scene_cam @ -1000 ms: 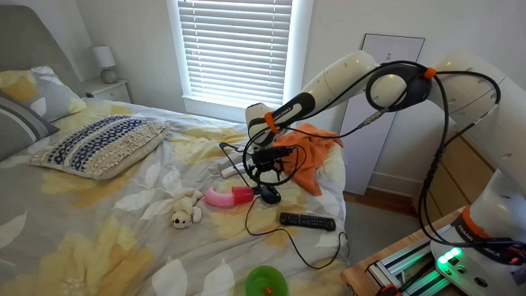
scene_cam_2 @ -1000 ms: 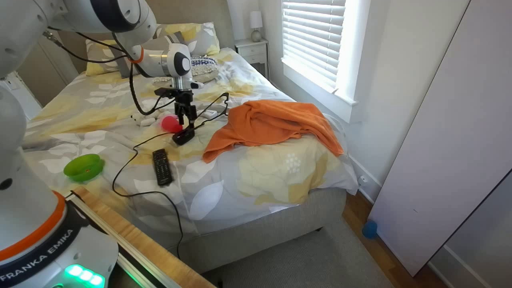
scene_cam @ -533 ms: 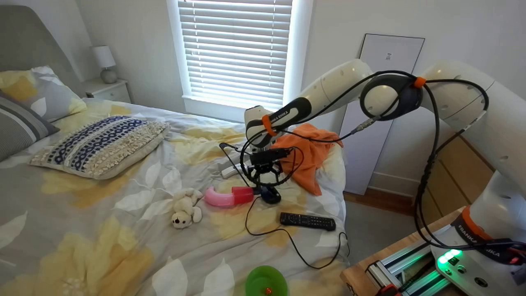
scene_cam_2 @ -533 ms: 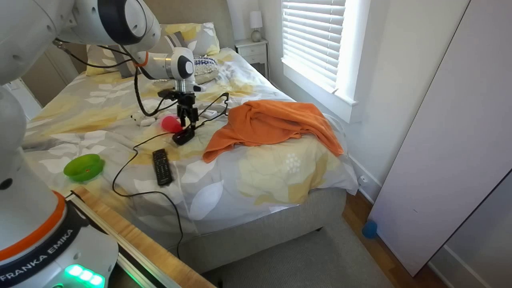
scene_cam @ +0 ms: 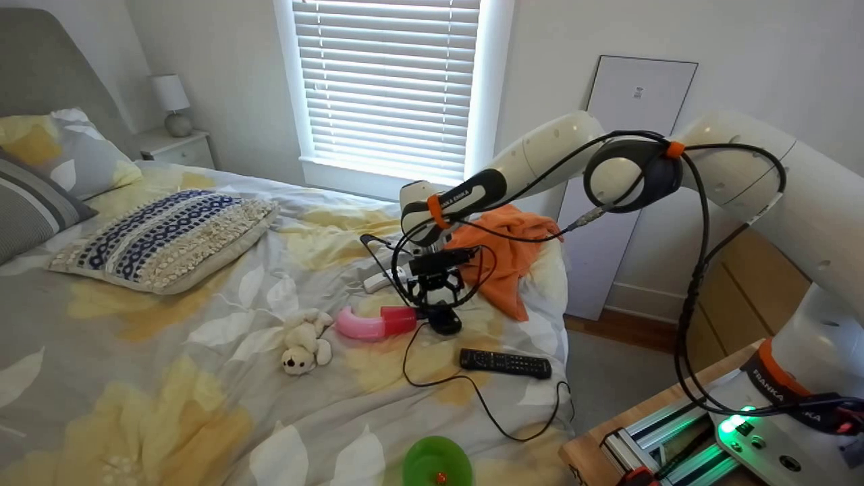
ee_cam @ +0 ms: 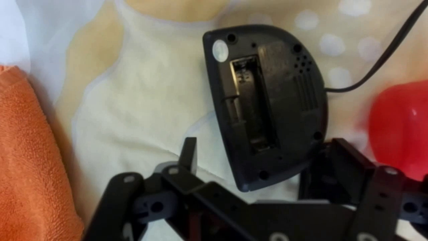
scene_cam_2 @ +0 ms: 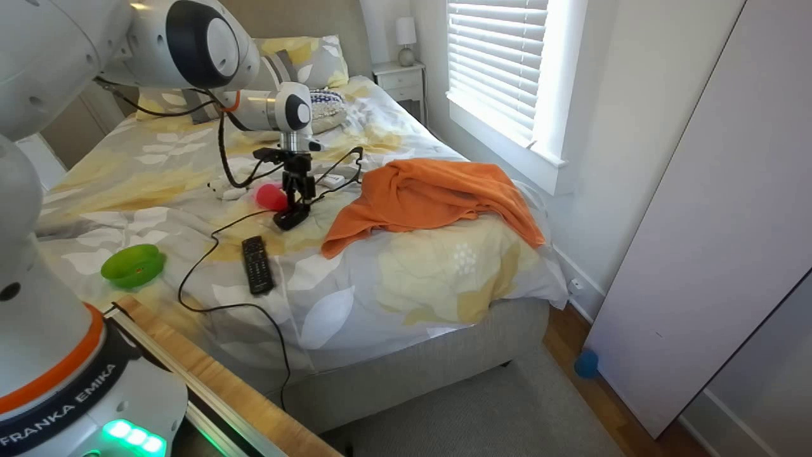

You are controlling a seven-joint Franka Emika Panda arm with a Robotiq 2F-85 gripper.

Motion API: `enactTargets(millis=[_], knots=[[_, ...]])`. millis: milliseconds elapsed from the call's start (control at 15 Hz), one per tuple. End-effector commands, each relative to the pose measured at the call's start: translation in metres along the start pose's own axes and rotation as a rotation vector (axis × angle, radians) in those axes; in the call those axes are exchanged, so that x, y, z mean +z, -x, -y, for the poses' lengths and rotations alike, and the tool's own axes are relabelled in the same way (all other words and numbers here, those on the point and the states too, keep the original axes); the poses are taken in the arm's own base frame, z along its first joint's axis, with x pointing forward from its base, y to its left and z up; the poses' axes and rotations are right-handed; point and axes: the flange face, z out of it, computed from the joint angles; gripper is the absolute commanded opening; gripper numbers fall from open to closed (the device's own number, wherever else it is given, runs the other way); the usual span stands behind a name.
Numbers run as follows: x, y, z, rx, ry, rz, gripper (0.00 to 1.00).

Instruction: Place the alarm clock upright

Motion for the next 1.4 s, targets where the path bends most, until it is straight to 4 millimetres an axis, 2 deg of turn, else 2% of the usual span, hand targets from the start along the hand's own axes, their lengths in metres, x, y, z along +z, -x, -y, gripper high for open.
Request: enactTargets(millis=[0,267,333,467,533,667,733,1067,1267,1333], knots=[[0.008,-0.001,0.009,0.010,0.021,0.031,1.00],[0.014,-0.002,0.010,0.005,0.034,0.048,1.00],[0.015,-0.002,0.010,0.003,0.037,0.051,0.95],[0.018,-0.003,0.011,-0.002,0.041,0.053,0.71],[0.019,-0.003,0.012,-0.003,0.043,0.053,0.71],[0.019,-0.004,0.013,-0.004,0.041,0.051,0.54],[0.018,-0.004,0.014,-0.005,0.041,0.050,0.50],[0.011,-0.005,0.014,-0.007,0.045,0.029,0.48],[-0.006,-0.005,0.017,-0.010,0.038,-0.026,0.48],[-0.013,-0.005,0.018,-0.005,0.029,-0.049,0.60]])
